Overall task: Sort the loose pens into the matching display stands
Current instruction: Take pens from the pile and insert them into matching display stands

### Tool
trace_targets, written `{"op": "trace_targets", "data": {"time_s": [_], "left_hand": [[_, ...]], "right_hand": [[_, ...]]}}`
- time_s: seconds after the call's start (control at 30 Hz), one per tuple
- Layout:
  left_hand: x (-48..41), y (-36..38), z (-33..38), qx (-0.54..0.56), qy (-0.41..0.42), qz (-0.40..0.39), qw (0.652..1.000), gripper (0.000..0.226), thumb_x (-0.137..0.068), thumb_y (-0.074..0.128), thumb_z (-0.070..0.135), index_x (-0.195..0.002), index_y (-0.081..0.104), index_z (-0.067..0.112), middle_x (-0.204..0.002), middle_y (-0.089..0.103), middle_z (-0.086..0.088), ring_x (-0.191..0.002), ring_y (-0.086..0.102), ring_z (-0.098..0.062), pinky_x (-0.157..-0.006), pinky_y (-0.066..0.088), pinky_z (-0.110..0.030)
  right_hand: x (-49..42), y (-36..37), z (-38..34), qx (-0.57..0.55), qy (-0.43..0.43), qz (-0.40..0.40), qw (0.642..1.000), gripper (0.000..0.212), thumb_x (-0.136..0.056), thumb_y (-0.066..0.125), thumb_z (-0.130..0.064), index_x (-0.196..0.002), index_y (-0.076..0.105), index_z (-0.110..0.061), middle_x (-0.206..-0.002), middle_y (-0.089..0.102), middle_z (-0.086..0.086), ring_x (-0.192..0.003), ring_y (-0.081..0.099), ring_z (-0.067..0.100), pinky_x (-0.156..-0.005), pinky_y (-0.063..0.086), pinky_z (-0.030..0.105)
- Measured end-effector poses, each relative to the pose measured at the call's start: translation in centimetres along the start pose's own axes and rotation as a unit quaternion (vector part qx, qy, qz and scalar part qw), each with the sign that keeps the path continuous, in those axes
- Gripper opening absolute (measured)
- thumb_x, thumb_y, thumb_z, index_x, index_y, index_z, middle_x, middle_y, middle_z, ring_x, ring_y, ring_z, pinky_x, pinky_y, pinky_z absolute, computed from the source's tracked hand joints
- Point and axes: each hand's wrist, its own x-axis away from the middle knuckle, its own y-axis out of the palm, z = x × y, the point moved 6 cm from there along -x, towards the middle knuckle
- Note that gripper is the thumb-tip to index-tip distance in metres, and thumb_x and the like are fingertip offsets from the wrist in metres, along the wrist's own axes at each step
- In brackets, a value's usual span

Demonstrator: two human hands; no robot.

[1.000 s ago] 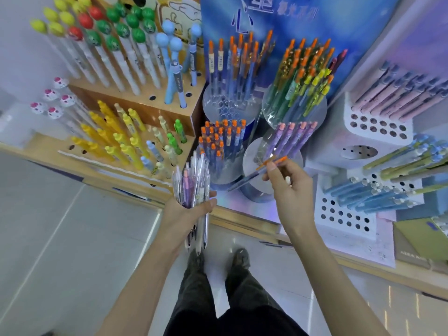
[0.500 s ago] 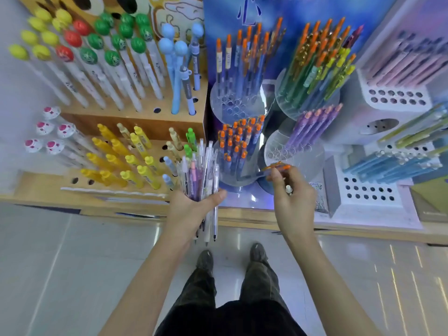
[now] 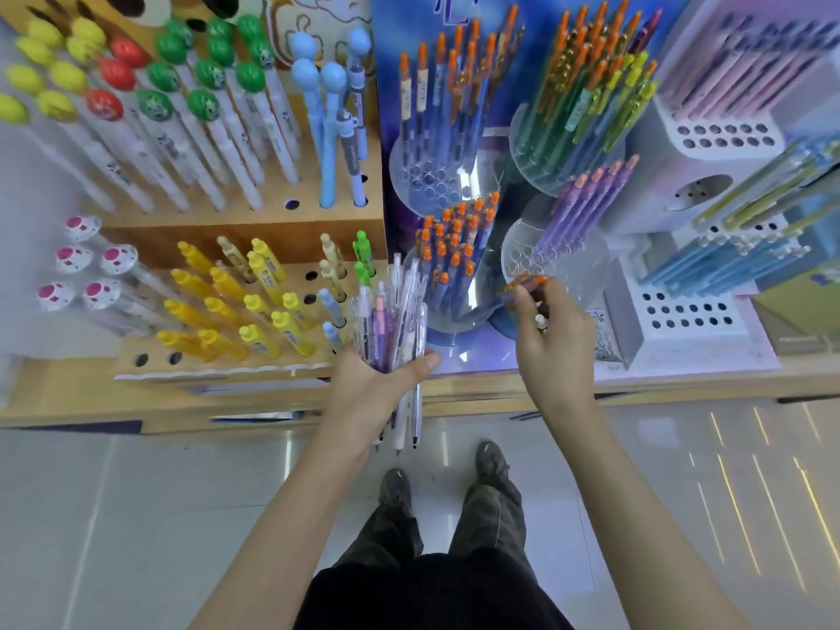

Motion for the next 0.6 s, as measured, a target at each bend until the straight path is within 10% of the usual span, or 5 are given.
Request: {"op": "trace_targets", "data": {"time_s": [0.6], "left_hand": [[-0.5, 0.3, 0.0, -0.002, 0.036, -0.024, 0.999, 0.025, -0.076, 0.078, 0.015, -0.086, 0.060, 0.029, -0.070, 0.069, 0.024, -0.067, 0.064, 0.007, -0.070, 0.046, -0.021]], "right_hand": [[1.5, -0.9, 1.8, -0.038, 0.080, 0.096, 0.991, 0.021, -0.096, 0.044, -0.025, -0.091, 0.058, -0.011, -0.086, 0.068, 0.003, -0.081, 0.062, 0.022, -0.073, 0.044, 0.023]]}}
